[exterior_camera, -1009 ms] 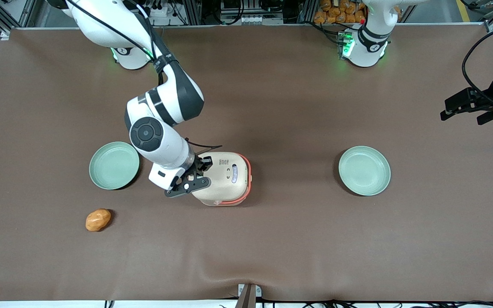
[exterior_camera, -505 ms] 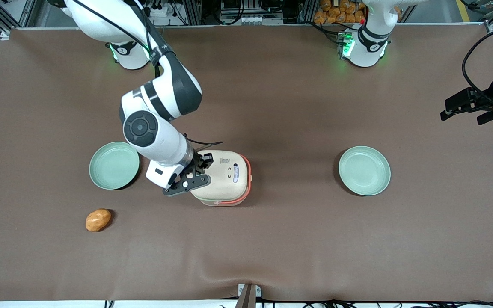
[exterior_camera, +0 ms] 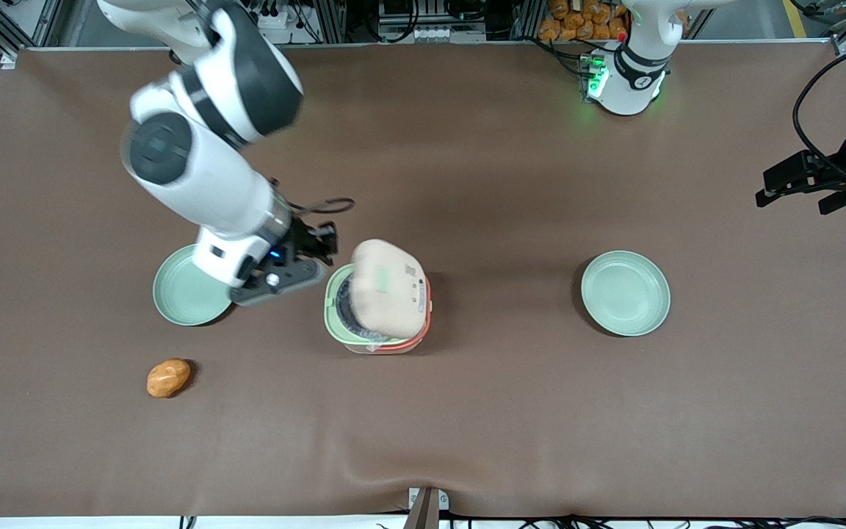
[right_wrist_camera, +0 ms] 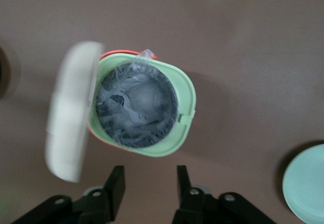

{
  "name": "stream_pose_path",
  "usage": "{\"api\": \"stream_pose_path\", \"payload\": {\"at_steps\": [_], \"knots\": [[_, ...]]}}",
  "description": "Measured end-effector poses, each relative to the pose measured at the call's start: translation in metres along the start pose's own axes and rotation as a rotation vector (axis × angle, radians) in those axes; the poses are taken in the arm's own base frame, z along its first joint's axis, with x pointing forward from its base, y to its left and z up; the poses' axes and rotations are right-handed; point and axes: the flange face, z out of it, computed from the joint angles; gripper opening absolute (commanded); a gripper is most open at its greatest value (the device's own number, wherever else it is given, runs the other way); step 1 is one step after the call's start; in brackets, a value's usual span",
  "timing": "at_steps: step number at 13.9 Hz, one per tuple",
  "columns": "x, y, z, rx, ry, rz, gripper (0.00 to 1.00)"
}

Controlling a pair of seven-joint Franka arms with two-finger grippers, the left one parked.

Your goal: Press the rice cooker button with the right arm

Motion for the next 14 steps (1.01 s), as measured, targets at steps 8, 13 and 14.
{"api": "stream_pose_path", "payload": {"at_steps": [8, 13, 14], "knots": [[-0.074, 0.172, -0.145, -0.012, -0.06, 0.241, 1.0], [-0.102, 0.262, -0.167, -0.075, -0.066, 0.186, 1.0], [-0.103, 0.267, -0.166, -0.077, -0.069, 0.181, 1.0]]}}
